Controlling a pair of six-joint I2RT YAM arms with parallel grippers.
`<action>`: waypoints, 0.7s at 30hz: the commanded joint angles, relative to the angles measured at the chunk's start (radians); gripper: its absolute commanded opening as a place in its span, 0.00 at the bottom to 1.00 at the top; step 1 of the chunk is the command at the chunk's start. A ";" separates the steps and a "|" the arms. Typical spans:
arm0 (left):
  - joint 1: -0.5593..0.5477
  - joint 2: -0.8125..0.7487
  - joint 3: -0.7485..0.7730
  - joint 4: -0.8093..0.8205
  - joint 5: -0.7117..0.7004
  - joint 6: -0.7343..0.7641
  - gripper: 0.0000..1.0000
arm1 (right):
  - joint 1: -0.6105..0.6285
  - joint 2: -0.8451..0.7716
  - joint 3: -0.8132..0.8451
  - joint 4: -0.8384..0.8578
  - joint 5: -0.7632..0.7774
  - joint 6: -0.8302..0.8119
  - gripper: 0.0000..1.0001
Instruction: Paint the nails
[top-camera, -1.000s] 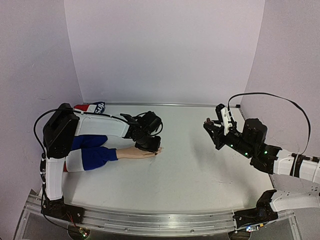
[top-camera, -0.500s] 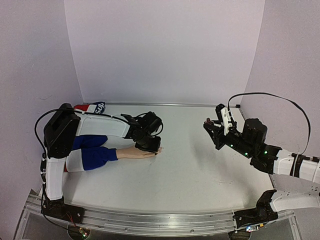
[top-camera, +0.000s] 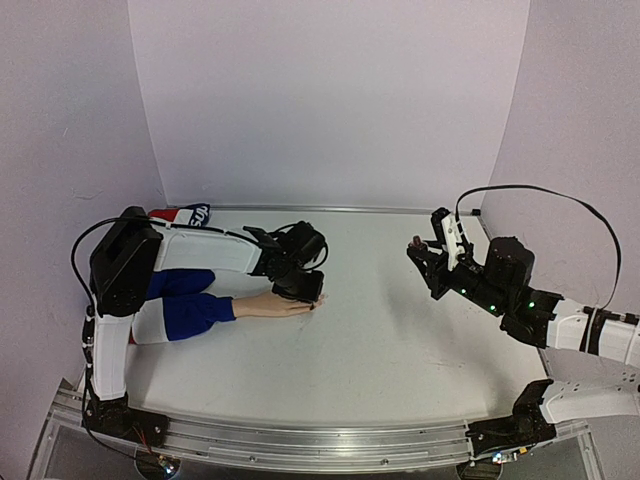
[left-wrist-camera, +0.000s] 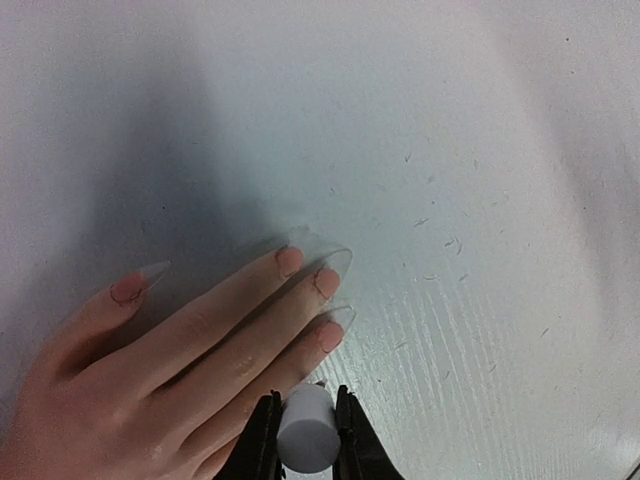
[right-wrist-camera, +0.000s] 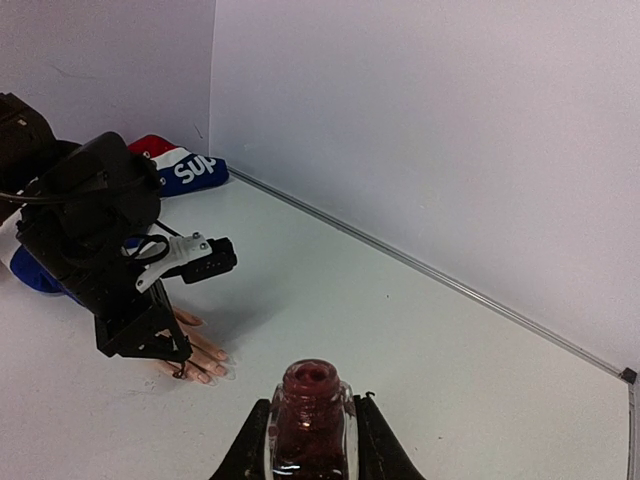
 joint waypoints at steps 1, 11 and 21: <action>0.005 0.013 0.053 0.010 -0.006 0.018 0.00 | -0.002 -0.005 0.013 0.069 0.000 -0.003 0.00; 0.005 0.019 0.061 0.010 0.010 0.023 0.00 | -0.002 -0.003 0.015 0.069 -0.001 -0.003 0.00; 0.001 0.001 0.067 0.023 0.057 0.039 0.00 | -0.002 -0.002 0.015 0.069 -0.001 -0.002 0.00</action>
